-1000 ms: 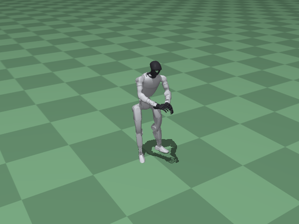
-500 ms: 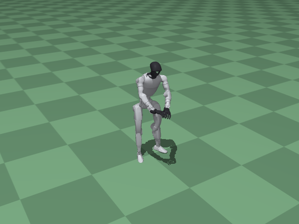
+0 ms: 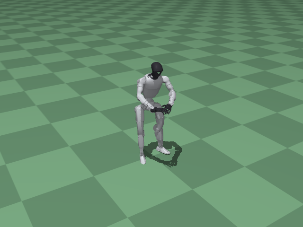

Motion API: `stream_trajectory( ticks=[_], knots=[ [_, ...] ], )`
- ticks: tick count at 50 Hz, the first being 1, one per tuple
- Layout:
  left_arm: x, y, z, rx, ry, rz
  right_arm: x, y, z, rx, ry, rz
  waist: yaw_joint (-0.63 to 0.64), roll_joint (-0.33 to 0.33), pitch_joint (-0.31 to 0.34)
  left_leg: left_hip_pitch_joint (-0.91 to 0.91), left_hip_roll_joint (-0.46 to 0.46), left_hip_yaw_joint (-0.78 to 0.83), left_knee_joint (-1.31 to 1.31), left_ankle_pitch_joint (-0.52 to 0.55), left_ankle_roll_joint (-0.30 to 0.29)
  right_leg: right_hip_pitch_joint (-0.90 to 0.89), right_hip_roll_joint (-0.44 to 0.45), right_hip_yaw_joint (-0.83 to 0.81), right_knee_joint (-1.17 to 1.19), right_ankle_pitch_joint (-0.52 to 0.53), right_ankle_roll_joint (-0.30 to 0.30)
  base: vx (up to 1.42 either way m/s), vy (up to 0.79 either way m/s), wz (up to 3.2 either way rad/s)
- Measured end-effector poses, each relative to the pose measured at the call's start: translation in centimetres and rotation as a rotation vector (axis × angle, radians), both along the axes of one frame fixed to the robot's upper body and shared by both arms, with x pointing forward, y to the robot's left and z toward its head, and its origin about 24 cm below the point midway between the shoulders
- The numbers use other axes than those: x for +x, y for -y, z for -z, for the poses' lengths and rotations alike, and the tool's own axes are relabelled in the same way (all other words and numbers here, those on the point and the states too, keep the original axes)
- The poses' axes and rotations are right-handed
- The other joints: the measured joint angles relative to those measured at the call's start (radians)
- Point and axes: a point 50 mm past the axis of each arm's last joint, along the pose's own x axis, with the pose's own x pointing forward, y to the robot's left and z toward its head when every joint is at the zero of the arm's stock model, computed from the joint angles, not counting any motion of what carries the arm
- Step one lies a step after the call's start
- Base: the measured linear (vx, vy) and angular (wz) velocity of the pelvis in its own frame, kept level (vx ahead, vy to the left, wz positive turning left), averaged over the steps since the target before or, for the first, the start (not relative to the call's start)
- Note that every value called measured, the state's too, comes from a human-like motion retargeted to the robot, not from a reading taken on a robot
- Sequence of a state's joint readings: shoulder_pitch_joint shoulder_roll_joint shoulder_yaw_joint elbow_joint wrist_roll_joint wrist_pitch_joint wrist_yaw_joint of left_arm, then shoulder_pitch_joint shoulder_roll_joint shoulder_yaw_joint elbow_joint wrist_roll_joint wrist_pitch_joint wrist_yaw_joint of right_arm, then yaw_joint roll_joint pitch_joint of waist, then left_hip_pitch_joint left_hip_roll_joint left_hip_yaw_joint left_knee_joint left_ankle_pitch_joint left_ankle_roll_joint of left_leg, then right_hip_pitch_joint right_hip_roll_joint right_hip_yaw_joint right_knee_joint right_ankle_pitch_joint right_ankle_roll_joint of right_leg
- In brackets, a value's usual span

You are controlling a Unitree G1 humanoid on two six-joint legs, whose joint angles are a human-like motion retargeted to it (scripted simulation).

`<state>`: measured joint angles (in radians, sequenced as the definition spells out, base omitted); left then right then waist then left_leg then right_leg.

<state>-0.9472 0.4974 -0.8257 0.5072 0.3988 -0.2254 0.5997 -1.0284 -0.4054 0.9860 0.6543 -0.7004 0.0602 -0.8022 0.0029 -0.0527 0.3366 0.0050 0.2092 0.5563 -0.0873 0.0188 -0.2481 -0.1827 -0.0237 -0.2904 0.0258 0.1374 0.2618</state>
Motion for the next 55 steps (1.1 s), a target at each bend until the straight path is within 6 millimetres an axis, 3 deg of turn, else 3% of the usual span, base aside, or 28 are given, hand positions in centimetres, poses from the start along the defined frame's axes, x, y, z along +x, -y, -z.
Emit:
stream_trajectory(
  ticks=[3, 5, 8, 12, 15, 19, 25, 29, 33, 34, 35, 36, 37, 38, 41, 42, 43, 44, 46, 47, 48, 49, 50, 51, 52, 53, 54, 55],
  knots=[
    [3.3, 0.6, 0.7, 0.156, -0.036, -0.145, 2.9, 0.9, 0.6, -0.038, -0.093, 0.195, -0.005, 0.004, 0.018, -0.032, 0.004, -0.02, 0.0, 0.021, -0.012, -0.009, 0.01, -0.032, -0.024, 0.02, 0.0, -0.17, -0.09, 0.32],
    [4.5, 0.6, 1.0, 0.21, -0.096, -0.208, 3.9, 1.4, 0.3, 0.023, -0.18, 0.274, -0.015, 0.007, 0.021, -0.057, -0.003, -0.035, 0.0, 0.034, -0.013, -0.018, 0.007, -0.052, -0.036, 0.033, 0.0, -0.16, 0.0, 0.42],
    [4.9, 0.3, 1.2, 0.159, -0.174, -0.227, 4.3, 1.6, -0.7, 0.155, -0.256, 0.28, -0.031, 0.012, 0.009, -0.081, -0.02, -0.053, 0.0, 0.043, -0.014, -0.027, -0.007, -0.071, -0.042, 0.04, 0.0, -0.06, 0.07, 0.38],
    [4.2, -0.8, 1.6, -0.039, -0.239, -0.178, 3.8, 1.6, -1.2, 0.26, -0.311, 0.189, -0.044, 0.014, -0.029, -0.082, -0.04, -0.068, 0.0, 0.035, -0.014, -0.024, -0.034, -0.076, -0.028, 0.027, 0.0, 0.08, 0.12, 0.25],
    [2.9, -2.6, 2.2, -0.268, -0.318, -0.128, 2.7, 2.0, -0.8, 0.389, -0.351, 0.11, -0.041, 0.009, -0.054, -0.052, -0.043, -0.069, 0.0, 0.015, -0.014, -0.002, -0.047, -0.066, -0.008, 0.004, 0.0, 0.18, 0.1, 0.03],
    [0.9, -6.0, 3.8, -0.705, -0.455, -0.113, 1.0, 2.8, 0.6, 0.706, -0.442, 0.03, -0.026, -0.011, -0.06, 0.013, -0.033, -0.064, 0.0, -0.019, -0.01, 0.045, -0.052, -0.05, 0.022, -0.033, 0.0, 0.18, 0.07, -0.08],
    [-1.8, -11.3, 9.9, -1.495, -0.819, -0.173, -0.8, 3.7, 4.4, 1.376, -0.811, -0.05, -0.008, -0.036, -0.043, 0.044, -0.04, -0.077, 0.0, -0.044, 0.014, 0.079, -0.064, -0.059, 0.032, -0.047, 0.0, 0.01, 0.08, 0.11],
    [-2.5, -15.4, 12.8, -1.765, -0.912, -0.279, -1.5, 4.3, 6.5, 1.742, -1.01, -0.109, 0.004, -0.021, -0.028, 0.034, -0.041, -0.09, 0.0, -0.044, 0.001, 0.085, -0.063, -0.077, 0.018, -0.041, 0.0, -0.07, 0.05, 0.2],
    [-1.8, -19.4, 11.1, -1.768, -0.772, -0.362, -2.0, 4.8, 7.2, 1.898, -1.078, -0.182, 0.002, 0.011, -0.019, 0.018, -0.061, -0.102, 0.0, -0.037, -0.013, 0.086, -0.08, -0.09, 0.002, -0.031, 0.0, -0.08, 0.11, 0.21],
    [-1.4, -20.0, 10.2, -1.728, -0.747, -0.358, -1.9, 4.8, 7.2, 1.674, -1.121, -0.189, 0.0, 0.02, -0.018, 0.015, -0.069, -0.105, 0.0, -0.036, -0.013, 0.086, -0.089, -0.091, 0.001, -0.03, 0.0, -0.06, 0.15, 0.17],
    [-0.9, -20.5, 9.2, -1.674, -0.732, -0.348, -1.8, 4.9, 7.4, 1.335, -1.177, -0.152, -0.002, 0.029, -0.018, 0.014, -0.076, -0.107, 0.0, -0.036, -0.013, 0.086, -0.097, -0.09, 0.0, -0.031, 0.0, -0.07, 0.17, 0.2],
    [-0.5, -21.0, 8.1, -1.686, -0.684, -0.353, -2.0, 4.9, 7.2, 1.701, -1.144, -0.214, -0.013, 0.038, -0.021, 0.005, -0.091, -0.111, 0.0, -0.032, -0.013, 0.083, -0.109, -0.093, -0.003, -0.026, 0.0, -0.09, 0.18, 0.24],
    [-0.1, -21.3, 6.9, -1.681, -0.647, -0.353, -2.2, 5.2, 7.4, 1.958, -1.115, -0.234, -0.022, 0.047, -0.025, -0.003, -0.104, -0.114, 0.0, -0.03, -0.014, 0.079, -0.12, -0.095, -0.006, -0.022, 0.0, -0.1, 0.19, 0.25],
    [0.3, -21.5, 5.8, -1.64, -0.631, -0.344, -2.2, 5.2, 7.5, 1.974, -1.122, -0.24, -0.03, 0.055, -0.032, -0.008, -0.114, -0.115, 0.0, -0.028, -0.014, 0.075, -0.13, -0.094, -0.007, -0.02, 0.0, -0.07, 0.16, 0.16],
    [1.7, -20.9, 2.1, -1.47, -0.605, -0.306, -2.3, 5.3, 7.7, 2.012, -1.137, -0.258, -0.056, 0.081, -0.051, -0.017, -0.135, -0.113, 0.0, -0.026, -0.014, 0.066, -0.15, -0.089, -0.008, -0.017, 0.0, -0.04, 0.1, 0.01],
    [2.1, -20.3, 0.9, -1.385, -0.607, -0.286, -2.3, 5.3, 7.7, 1.897, -1.166, -0.265, -0.062, 0.09, -0.057, -0.016, -0.137, -0.11, 0.0, -0.026, -0.014, 0.065, -0.152, -0.084, -0.007, -0.018, 0.0, 0.01, 0.02, -0.22],
    [2.6, -19.5, -0.3, -1.264, -0.626, -0.257, -2.2, 5.2, 7.9, 1.528, -1.244, -0.234, -0.064, 0.098, -0.06, -0.01, -0.135, -0.105, 0.0, -0.029, -0.014, 0.067, -0.151, -0.077, -0.006, -0.021, 0.0, 0.01, 0.0, -0.28],
    [3.1, -18.6, -1.4, -1.196, -0.621, -0.236, -2.2, 5.3, 7.9, 1.589, -1.24, -0.245, -0.07, 0.107, -0.062, -0.008, -0.135, -0.1, 0.0, -0.029, -0.014, 0.066, -0.15, -0.072, -0.007, -0.02, 0.0, -0.01, -0.01, -0.28],
    [3.7, -16.4, -3.6, -1.102, -0.595, -0.194, -2.5, 5.6, 7.9, 2.051, -1.144, -0.287, -0.085, 0.122, -0.065, -0.008, -0.136, -0.091, 0.0, -0.026, -0.014, 0.062, -0.148, -0.064, -0.011, -0.016, 0.0, -0.03, -0.03, -0.27],
    [4.0, -15.0, -4.4, -1.023, -0.596, -0.167, -2.5, 5.6, 7.9, 2.021, -1.148, -0.291, -0.09, 0.129, -0.065, -0.004, -0.133, -0.085, 0.0, -0.027, -0.014, 0.062, -0.144, -0.057, -0.011, -0.017, 0.0, 0.02, -0.07, -0.45],
    [4.2, -13.6, -5.0, -0.893, -0.618, -0.134, -2.3, 5.5, 8.1, 1.57, -1.253, -0.244, -0.092, 0.135, -0.063, 0.006, -0.125, -0.075, 0.0, -0.03, -0.014, 0.065, -0.138, -0.047, -0.011, -0.021, 0.0, 0.04, -0.09, -0.52],
    [4.4, -12.1, -5.5, -0.799, -0.619, -0.111, -2.2, 5.7, 8.4, 1.404, -1.284, -0.216, -0.098, 0.14, -0.06, 0.013, -0.12, -0.068, 0.0, -0.031, -0.014, 0.066, -0.133, -0.039, -0.011, -0.022, 0.0, 0.04, -0.1, -0.52],
    [4.5, -10.7, -6.0, -0.723, -0.609, -0.09, -2.2, 5.8, 8.3, 1.372, -1.284, -0.224, -0.106, 0.146, -0.055, 0.017, -0.117, -0.062, 0.0, -0.031, -0.014, 0.067, -0.128, -0.033, -0.013, -0.022, 0.0, 0.0, -0.08, -0.46],
    [4.6, -9.2, -6.5, -0.656, -0.567, -0.09, -1.1, 8.3, 8.4, 1.013, -1.0, 0.142, -0.113, 0.149, -0.047, 0.021, -0.115, -0.054, 0.0, -0.031, -0.013, 0.066, -0.125, -0.025, -0.013, -0.023, 0.0, -0.02, -0.07, -0.41],
    [4.6, -7.7, -6.9, -0.578, -0.539, -0.085, -0.7, 9.2, 8.0, 0.894, -0.88, 0.241, -0.124, 0.152, -0.039, 0.025, -0.114, -0.049, 0.0, -0.031, -0.013, 0.067, -0.123, -0.02, -0.015, -0.022, 0.0, -0.02, -0.06, -0.33],
    [4.6, -6.3, -6.8, -0.475, -0.542, -0.078, -1.5, 7.0, 8.1, 1.27, -1.167, -0.094, -0.14, 0.155, -0.031, 0.026, -0.113, -0.046, 0.0, -0.029, -0.013, 0.068, -0.121, -0.016, -0.018, -0.021, 0.0, -0.04, -0.05, -0.22],
    [4.6, -4.9, -6.7, -0.411, -0.52, -0.085, -1.7, 6.5, 7.3, 1.605, -1.181, -0.264, -0.158, 0.157, -0.023, 0.024, -0.115, -0.044, 0.0, -0.027, -0.013, 0.066, -0.121, -0.014, -0.021, -0.017, 0.0, -0.06, -0.03, -0.12],
    [4.6, -3.6, -6.7, -0.365, -0.482, -0.096, -1.7, 6.9, 7.0, 1.932, -1.092, -0.289, -0.176, 0.159, -0.015, 0.02, -0.119, -0.041, 0.0, -0.024, -0.014, 0.062, -0.122, -0.012, -0.025, -0.013, 0.0, -0.08, -0.02, -0.11]
  ],
)
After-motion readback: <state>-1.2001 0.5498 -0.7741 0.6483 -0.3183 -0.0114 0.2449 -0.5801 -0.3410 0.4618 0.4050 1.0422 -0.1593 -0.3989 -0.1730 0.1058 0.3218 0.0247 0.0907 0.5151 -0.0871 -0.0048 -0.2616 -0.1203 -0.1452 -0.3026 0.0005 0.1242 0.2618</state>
